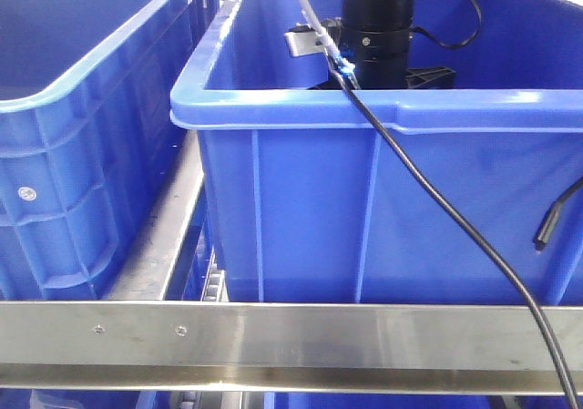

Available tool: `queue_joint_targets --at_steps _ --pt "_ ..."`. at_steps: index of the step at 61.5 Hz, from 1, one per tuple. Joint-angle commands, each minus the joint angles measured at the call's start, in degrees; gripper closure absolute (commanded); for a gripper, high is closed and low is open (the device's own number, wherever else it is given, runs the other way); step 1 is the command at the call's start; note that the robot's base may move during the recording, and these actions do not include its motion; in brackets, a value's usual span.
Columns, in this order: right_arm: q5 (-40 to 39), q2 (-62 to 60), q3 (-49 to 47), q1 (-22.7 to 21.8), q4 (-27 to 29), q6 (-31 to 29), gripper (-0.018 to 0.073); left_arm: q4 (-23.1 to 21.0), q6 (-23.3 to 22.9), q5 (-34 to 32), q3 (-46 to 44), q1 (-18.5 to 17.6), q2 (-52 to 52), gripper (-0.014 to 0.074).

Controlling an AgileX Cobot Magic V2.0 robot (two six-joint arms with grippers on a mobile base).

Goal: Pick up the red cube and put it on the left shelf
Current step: 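Open the right gripper to release the red cube into the crate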

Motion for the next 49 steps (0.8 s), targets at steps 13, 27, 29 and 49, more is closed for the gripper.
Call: queue_joint_targets --at_steps 13,27,29,49 --pt "-0.1 -3.6 -1.8 -0.3 -1.9 -0.1 -0.0024 -0.4 0.0 -5.1 1.3 -0.1 -0.8 0.0495" --pt "-1.2 -5.2 -1.8 -0.3 -2.2 -0.1 -0.0045 -0.4 0.0 -5.1 1.3 -0.1 -0.8 0.0495" --pt "-1.7 -6.0 -1.8 -0.3 -2.3 -0.1 -0.0045 -0.4 0.0 -5.1 1.3 -0.1 -0.8 0.0495" --pt "-3.2 -16.3 3.1 -0.3 -7.8 -0.3 -0.004 -0.4 0.0 -5.1 1.3 -0.1 -0.8 0.0495"
